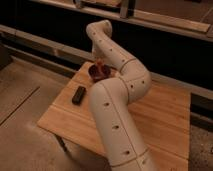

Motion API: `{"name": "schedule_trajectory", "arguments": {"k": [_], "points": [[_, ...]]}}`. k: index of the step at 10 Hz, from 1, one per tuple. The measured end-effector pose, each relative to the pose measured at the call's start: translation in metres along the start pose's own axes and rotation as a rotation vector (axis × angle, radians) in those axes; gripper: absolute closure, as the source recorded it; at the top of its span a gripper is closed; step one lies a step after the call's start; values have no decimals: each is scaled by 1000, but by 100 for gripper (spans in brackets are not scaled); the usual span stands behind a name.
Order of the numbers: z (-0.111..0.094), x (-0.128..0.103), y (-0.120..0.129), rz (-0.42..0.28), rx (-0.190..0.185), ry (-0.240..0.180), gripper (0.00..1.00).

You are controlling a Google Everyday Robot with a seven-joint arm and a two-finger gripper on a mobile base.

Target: Place the pepper in the ceramic bowl

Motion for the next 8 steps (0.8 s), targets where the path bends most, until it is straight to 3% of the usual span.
{"name": "schedule_trajectory", "arguments": {"k": [5,8], "points": [[1,1,0,-5,9,7,23],[2,1,0,-6,13,13,20]]}}
